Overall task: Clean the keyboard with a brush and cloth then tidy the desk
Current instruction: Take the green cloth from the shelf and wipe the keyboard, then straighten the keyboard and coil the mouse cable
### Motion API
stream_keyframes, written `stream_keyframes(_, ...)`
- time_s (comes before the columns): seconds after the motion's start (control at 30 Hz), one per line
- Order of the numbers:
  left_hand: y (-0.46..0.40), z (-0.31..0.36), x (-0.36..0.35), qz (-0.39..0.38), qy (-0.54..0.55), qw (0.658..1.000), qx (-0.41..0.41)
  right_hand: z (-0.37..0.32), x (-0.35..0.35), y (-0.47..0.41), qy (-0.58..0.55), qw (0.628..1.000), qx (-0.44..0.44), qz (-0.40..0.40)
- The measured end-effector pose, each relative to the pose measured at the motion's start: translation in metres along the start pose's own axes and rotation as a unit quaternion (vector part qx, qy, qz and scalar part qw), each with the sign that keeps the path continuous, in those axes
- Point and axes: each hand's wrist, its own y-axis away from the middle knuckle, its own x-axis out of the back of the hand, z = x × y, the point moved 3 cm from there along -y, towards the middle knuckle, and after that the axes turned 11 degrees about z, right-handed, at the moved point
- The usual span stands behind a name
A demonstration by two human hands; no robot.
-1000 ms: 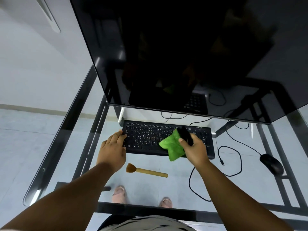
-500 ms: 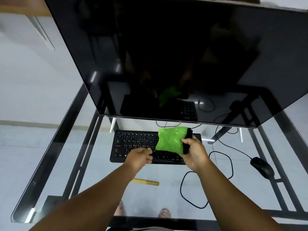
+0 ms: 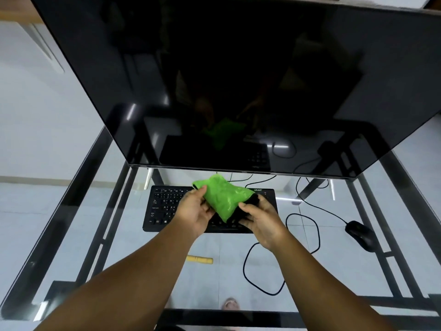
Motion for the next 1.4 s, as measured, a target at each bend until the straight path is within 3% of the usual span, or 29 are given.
stream_keyframes(0.13,0.000,0.008,0.012,-0.016,0.009,0.999,-0.033,0.015,0.011,-0.001,0.092,0.996,-0.012,-0.015)
stream_keyframes(0.3,0.012,0.021,0.047,0.015,-0.067,0.995,-0.071,0.040,0.006,-0.003,0.252,0.965,0.055,0.057)
stream_keyframes(0.43,0.014,0.030,0.088,0.053,-0.151,0.984,-0.074,0.065,-0.022,0.002,0.440,0.887,0.139,-0.007)
stream_keyframes(0.53,0.013,0.038,0.118,0.025,-0.117,0.992,-0.042,0.093,-0.054,0.012,0.485,0.859,0.139,-0.086)
stream_keyframes(0.57,0.013,0.042,0.129,0.016,-0.114,0.993,-0.033,0.101,-0.065,0.015,0.523,0.831,0.159,-0.103)
stream_keyframes(0.63,0.012,0.047,0.147,0.005,-0.123,0.992,-0.022,0.110,-0.077,0.015,0.598,0.767,0.205,-0.111)
stream_keyframes(0.8,0.014,0.054,0.184,-0.013,-0.169,0.986,0.006,0.120,-0.083,0.021,0.648,0.724,0.219,-0.086)
stream_keyframes(0.9,0.015,0.051,0.193,-0.024,-0.190,0.981,0.016,0.122,-0.071,0.028,0.644,0.737,0.203,-0.030)
stream_keyframes(1.03,0.011,0.034,0.191,-0.034,-0.176,0.983,0.036,0.124,-0.048,0.038,0.553,0.818,0.138,0.074)
stream_keyframes(1.17,0.008,0.013,0.185,-0.043,-0.186,0.980,0.051,0.130,-0.038,0.043,0.456,0.878,0.072,0.125)
stream_keyframes(1.4,-0.001,0.010,0.192,-0.014,-0.341,0.940,-0.026,0.141,-0.049,0.045,0.427,0.895,0.044,0.120)
